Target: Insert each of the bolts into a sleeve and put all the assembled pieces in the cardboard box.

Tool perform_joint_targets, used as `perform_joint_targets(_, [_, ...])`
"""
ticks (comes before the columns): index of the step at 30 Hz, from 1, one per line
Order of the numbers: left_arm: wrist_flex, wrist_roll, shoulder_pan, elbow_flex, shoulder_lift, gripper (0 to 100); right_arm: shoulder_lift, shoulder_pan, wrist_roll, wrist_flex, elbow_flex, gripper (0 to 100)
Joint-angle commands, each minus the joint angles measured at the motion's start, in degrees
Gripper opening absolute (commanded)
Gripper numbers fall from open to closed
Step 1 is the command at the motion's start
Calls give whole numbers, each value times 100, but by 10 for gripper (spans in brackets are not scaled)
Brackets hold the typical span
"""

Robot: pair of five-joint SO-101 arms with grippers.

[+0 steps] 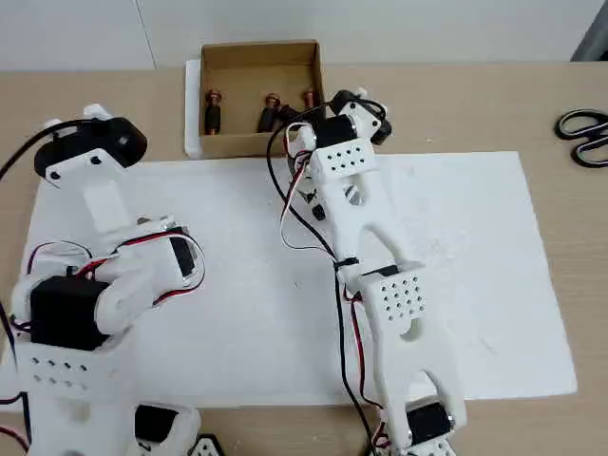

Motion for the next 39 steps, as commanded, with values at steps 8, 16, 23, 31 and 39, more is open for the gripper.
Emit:
perform_joint_targets(8, [88,9,-9,-13,-88,6,-84,66,-9,-75,-18,246])
perform_joint_targets(16, [88,9,-9,-13,-97,6,-84,66,9,-75,-18,75])
perform_joint_targets(23, [88,18,-9,-13,-97,6,207,101,114,-31,-9,72])
perform_joint_targets(31, [88,18,-9,-13,-97,6,514,127,114,-84,-26,72])
perform_joint_targets(39, [88,26,-9,-13,-97,6,716,127,123,-154,-26,121])
